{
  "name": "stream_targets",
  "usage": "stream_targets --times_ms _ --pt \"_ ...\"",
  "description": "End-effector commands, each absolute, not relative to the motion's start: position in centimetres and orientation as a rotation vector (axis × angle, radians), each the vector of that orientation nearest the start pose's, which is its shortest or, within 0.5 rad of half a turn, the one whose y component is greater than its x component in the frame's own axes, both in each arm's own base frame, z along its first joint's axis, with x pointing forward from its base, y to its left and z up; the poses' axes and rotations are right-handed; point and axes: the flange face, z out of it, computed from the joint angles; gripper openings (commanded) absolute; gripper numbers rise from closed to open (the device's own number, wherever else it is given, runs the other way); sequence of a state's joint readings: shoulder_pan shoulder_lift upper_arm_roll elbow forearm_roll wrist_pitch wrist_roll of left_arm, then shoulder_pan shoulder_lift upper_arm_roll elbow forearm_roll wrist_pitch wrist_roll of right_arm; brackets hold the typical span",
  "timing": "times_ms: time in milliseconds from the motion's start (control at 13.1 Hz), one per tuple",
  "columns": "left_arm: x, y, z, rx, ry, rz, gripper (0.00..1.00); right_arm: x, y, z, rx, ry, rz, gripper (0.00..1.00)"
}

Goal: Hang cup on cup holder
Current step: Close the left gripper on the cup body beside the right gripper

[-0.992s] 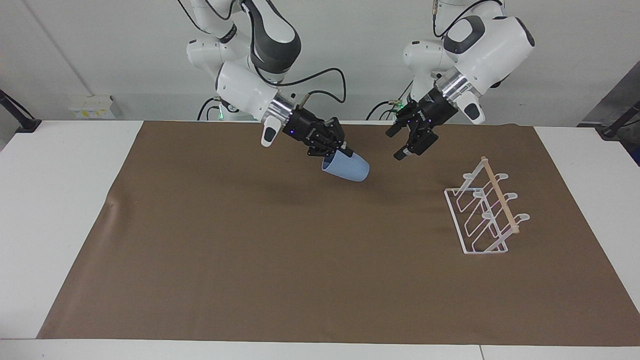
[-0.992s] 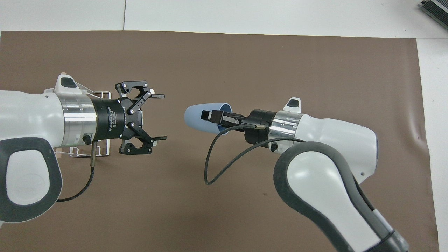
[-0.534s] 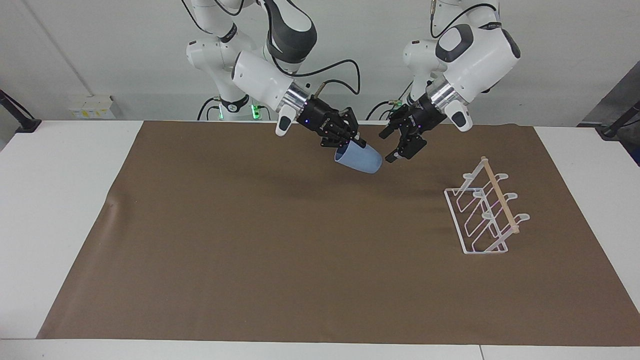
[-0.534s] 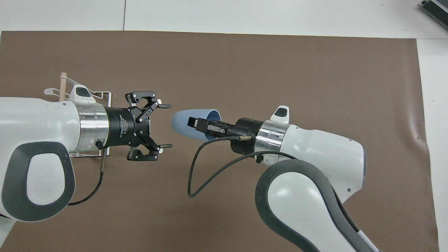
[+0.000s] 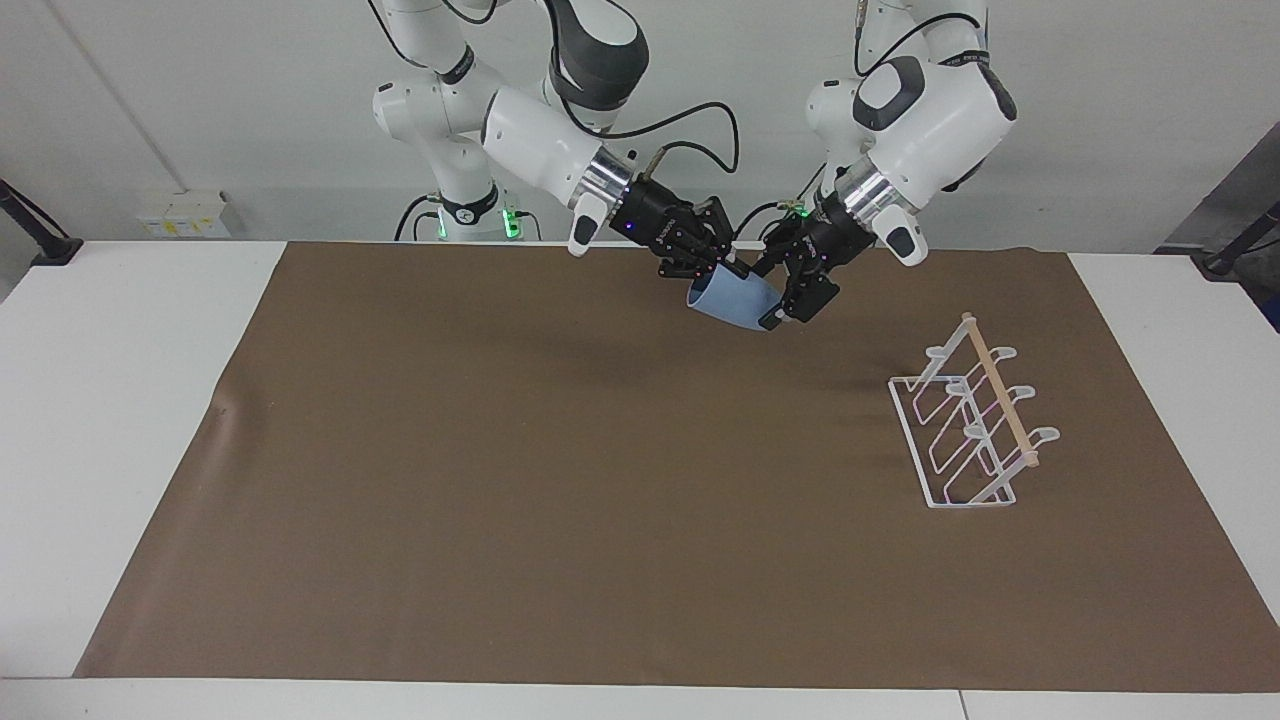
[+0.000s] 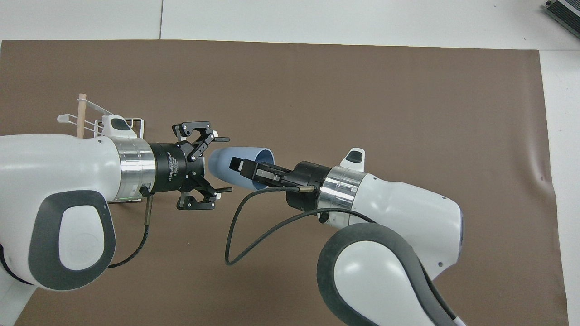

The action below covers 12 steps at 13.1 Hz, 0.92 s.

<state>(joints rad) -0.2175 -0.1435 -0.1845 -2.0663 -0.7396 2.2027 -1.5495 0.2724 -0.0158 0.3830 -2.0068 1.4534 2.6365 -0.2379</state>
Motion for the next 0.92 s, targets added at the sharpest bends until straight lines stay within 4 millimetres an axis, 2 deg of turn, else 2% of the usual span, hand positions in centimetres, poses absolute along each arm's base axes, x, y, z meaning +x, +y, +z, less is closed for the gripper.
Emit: stream_targets --times_ms 0,382,611,840 --pt "48.1 -24.1 51.8 1.839 1.74 -0.488 1.0 47.3 33.7 52.5 -1.959 0.277 -0.318 0.0" --pt "48.6 -23.9 52.9 1.84 1.725 -0.476 1.0 47.2 33.6 52.9 -1.929 0.304 -0.313 0.0" --pt "48.3 -24.0 54.4 1.992 1.653 -0.441 1.0 47.4 33.2 52.8 -1.93 0.31 -0.317 0.0" --pt "48.2 -24.1 54.4 1.998 1.644 -0.431 1.0 47.4 33.3 52.8 -1.93 0.309 -0.317 0.0"
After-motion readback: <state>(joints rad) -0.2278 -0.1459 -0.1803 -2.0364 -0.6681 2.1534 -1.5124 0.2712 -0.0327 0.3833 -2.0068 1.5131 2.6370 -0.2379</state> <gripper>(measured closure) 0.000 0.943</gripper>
